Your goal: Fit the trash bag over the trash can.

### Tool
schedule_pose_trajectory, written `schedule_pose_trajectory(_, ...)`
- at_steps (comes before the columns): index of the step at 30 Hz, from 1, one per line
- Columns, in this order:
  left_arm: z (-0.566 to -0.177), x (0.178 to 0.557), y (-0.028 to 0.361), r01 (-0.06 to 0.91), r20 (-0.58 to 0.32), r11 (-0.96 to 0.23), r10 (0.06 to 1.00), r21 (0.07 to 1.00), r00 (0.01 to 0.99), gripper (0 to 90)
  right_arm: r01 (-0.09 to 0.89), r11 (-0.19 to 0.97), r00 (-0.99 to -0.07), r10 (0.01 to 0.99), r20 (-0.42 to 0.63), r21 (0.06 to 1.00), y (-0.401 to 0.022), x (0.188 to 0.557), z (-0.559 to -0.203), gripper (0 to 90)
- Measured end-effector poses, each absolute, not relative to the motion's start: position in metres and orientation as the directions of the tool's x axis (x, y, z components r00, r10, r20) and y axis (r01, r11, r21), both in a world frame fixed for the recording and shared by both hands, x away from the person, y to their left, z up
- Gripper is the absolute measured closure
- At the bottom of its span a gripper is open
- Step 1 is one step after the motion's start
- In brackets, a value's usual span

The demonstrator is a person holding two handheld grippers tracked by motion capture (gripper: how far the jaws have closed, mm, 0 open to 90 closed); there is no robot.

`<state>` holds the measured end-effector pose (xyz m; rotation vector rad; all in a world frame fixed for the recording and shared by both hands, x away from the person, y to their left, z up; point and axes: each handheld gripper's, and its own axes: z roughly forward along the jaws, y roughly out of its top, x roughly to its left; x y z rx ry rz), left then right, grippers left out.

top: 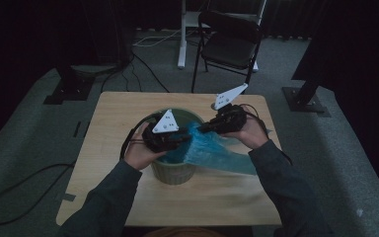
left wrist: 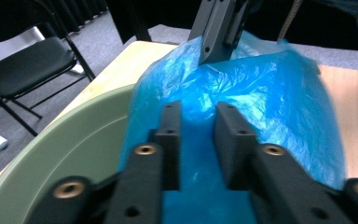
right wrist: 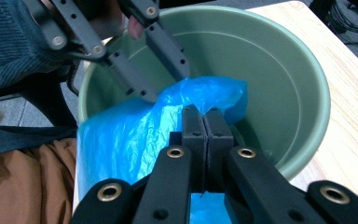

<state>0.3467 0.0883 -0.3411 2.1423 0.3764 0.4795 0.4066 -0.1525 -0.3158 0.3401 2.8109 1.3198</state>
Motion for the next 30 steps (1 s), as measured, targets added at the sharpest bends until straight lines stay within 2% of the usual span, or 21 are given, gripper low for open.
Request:
schedule_pose_trajectory(4, -0.341, 0.347, 0.088, 0.088, 0.212, -0.568, 0.44, 0.818, 0.873, 89.2, 0.184, 0.618, -0.977, 0.202, 0.072, 0.764, -0.154, 0.407, -0.315, 87.5)
schedule_pose_trajectory(7, -0.342, 0.347, 0.089, 0.092, 0.223, -0.578, 0.45, 0.811, 0.865, 89.7, 0.178, 0.611, -0.975, 0.214, 0.056, 0.771, -0.158, 0.405, -0.312, 78.0)
schedule_pose_trajectory(12, -0.342, 0.349, 0.094, 0.104, 0.225, -0.575, 0.471, 0.812, 0.853, 89.7, 0.173, 0.592, -0.97, 0.242, 0.031, 0.787, -0.171, 0.4, -0.305, 73.3)
schedule_pose_trajectory(16, -0.342, 0.351, 0.101, 0.118, 0.221, -0.565, 0.495, 0.817, 0.84, 89.8, 0.172, 0.579, -0.968, 0.249, 0.028, 0.797, -0.18, 0.395, -0.303, 73.9)
schedule_pose_trajectory(20, -0.343, 0.353, 0.108, 0.139, 0.21, -0.552, 0.521, 0.822, 0.827, 89.7, 0.181, 0.567, -0.966, 0.255, 0.037, 0.804, -0.197, 0.385, -0.309, 78.5)
schedule_pose_trajectory(26, -0.342, 0.355, 0.113, 0.146, 0.202, -0.539, 0.534, 0.829, 0.821, 89.7, 0.194, 0.583, -0.966, 0.252, 0.051, 0.789, -0.201, 0.379, -0.321, 81.3)
schedule_pose_trajectory(29, -0.343, 0.354, 0.112, 0.146, 0.202, -0.54, 0.533, 0.829, 0.822, 89.7, 0.199, 0.598, -0.965, 0.257, 0.05, 0.776, -0.196, 0.38, -0.326, 77.9)
schedule_pose_trajectory(30, -0.343, 0.354, 0.112, 0.144, 0.205, -0.542, 0.531, 0.828, 0.823, 89.7, 0.205, 0.596, -0.963, 0.266, 0.05, 0.776, -0.191, 0.383, -0.329, 70.8)
